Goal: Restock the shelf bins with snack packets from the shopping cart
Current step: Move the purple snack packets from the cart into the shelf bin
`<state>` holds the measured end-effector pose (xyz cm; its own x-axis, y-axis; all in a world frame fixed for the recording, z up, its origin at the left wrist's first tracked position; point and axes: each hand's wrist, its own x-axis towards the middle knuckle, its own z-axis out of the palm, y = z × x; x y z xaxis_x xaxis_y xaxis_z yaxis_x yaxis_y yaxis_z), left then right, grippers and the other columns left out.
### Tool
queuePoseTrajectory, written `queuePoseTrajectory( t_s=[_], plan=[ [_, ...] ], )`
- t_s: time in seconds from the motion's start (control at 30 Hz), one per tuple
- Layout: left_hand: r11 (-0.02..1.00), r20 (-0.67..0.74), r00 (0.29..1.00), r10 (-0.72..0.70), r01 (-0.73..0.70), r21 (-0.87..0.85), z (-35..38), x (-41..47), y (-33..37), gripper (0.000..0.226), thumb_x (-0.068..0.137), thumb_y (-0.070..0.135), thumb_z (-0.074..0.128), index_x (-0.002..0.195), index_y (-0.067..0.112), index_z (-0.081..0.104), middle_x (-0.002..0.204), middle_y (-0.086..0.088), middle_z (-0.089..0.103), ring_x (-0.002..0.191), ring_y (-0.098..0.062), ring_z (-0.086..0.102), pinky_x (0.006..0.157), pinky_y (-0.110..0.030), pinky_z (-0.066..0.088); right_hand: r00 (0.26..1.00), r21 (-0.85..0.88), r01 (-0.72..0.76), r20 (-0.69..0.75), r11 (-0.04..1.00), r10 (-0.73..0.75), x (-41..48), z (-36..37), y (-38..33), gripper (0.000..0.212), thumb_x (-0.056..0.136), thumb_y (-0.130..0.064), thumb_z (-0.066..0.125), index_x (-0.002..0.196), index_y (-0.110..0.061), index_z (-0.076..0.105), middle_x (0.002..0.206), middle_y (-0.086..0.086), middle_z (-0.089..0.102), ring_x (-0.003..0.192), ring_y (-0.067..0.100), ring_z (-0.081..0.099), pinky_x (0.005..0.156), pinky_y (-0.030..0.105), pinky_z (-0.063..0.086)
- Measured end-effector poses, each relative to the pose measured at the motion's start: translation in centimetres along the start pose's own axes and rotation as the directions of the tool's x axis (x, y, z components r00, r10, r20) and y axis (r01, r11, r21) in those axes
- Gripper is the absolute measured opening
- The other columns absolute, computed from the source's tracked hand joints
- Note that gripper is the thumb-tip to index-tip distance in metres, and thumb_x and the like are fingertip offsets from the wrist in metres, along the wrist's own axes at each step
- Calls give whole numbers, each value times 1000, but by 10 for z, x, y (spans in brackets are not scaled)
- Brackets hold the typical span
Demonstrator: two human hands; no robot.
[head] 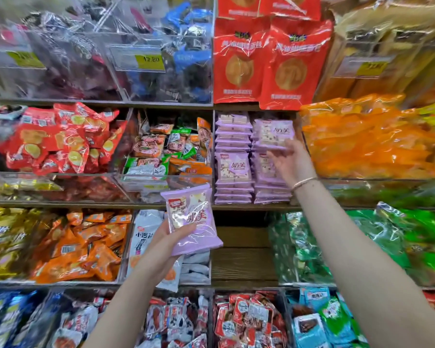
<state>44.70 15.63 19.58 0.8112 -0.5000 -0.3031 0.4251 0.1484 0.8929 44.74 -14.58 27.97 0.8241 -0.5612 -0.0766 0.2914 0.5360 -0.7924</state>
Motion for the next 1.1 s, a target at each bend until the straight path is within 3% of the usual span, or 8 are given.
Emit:
queuePoseTrajectory(
  t_s=[0.13,0.3,0.43,0.53,0.67,0.8,0.97,1.1],
  plan=[
    [1000,1,1000,-23,23,-17,3,7,-1,39,80,14,70,109,27,48,74,17,73,69,1,70,51,-14,52,990,-37,-74,-127,997,69,35,10,-2,18,96,-27,49,110,-16,52,97,5,59,85,17,60,68,25,53],
    [999,36,999,-25,27,-31,10,8,-1,45,70,14,71,111,25,54,85,6,76,78,-9,73,59,-21,54,932,83,-22,-359,996,50,51,19,1,9,90,-13,60,85,-10,54,67,2,50,40,6,43,37,15,38],
    [996,64,997,-34,39,-78,10,7,-5,35,77,13,69,101,32,50,81,12,75,76,-6,72,54,-16,53,957,53,2,-291,999,14,55,19,3,6,94,-5,51,97,-2,54,113,11,52,86,14,59,71,16,54],
    [996,79,996,-34,40,-76,11,5,-4,43,68,20,72,103,31,50,87,11,75,83,-8,72,61,-19,55,961,75,-24,-272,997,43,59,25,3,35,96,-5,45,129,7,43,139,20,43,127,27,48,99,22,45],
    [996,74,997,-30,35,-80,10,7,-3,53,66,23,74,115,27,53,101,2,75,93,-16,71,65,-21,57,966,30,7,-259,1000,1,57,34,-6,44,97,-3,41,138,10,32,146,22,35,133,27,41,90,18,45],
    [995,70,997,-44,50,-88,12,9,-5,55,65,26,75,115,29,53,102,3,74,93,-15,71,64,-21,56,979,107,-84,-176,991,102,20,25,1,22,97,-16,49,114,-4,53,129,8,54,125,21,51,94,29,50],
    [984,78,994,-79,90,-152,25,11,-14,26,84,24,62,110,22,59,93,2,76,79,-13,72,58,-22,54,995,-399,-83,21,913,99,-78,-7,39,3,90,-12,59,89,-10,60,83,4,65,70,12,65,57,21,52],
    [942,135,987,-83,121,-312,40,8,-18,31,85,20,40,100,9,65,85,-10,74,66,-22,70,49,-26,53,961,-740,-123,77,661,265,-143,-23,82,16,88,-29,61,88,-14,57,78,0,57,49,3,50,46,17,43]
  ],
)
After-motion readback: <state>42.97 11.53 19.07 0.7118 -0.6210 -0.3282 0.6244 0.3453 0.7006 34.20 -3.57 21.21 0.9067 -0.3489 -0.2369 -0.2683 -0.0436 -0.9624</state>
